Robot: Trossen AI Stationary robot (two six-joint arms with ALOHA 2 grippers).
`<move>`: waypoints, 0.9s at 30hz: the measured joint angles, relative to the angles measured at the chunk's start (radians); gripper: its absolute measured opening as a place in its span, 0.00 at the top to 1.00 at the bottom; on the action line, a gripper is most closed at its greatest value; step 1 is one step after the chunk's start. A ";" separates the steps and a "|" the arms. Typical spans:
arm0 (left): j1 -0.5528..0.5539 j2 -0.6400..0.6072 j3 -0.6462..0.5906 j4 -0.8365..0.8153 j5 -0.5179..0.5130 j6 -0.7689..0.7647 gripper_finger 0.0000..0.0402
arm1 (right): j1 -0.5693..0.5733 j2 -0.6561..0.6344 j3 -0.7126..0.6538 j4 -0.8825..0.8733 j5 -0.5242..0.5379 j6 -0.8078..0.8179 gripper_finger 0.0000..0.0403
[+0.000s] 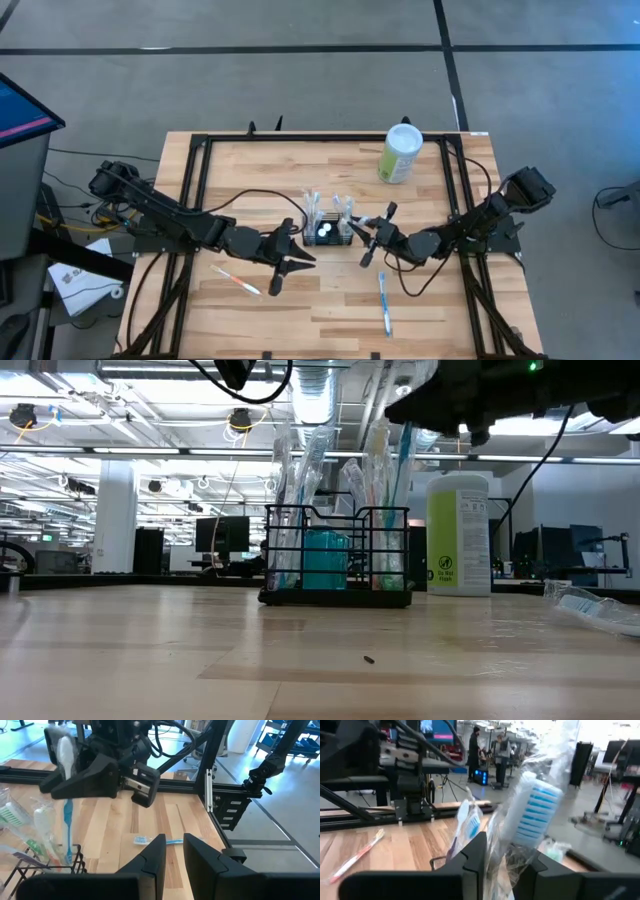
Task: Pick & Place toothbrushing station
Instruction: Put the left blue toothbrush into the right compartment of the organizer
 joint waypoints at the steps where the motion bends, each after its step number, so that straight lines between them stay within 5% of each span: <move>1: 0.000 0.000 0.000 0.000 0.000 0.000 0.85 | -0.005 0.000 0.000 -0.023 -0.001 0.035 0.87; 10: 0.000 0.000 0.000 0.002 0.000 0.000 0.85 | -0.012 0.000 0.000 -0.111 -0.010 0.136 0.98; 27: 0.001 0.000 0.000 0.010 -0.038 0.000 0.85 | -0.091 0.006 0.000 -0.215 -0.142 0.267 0.95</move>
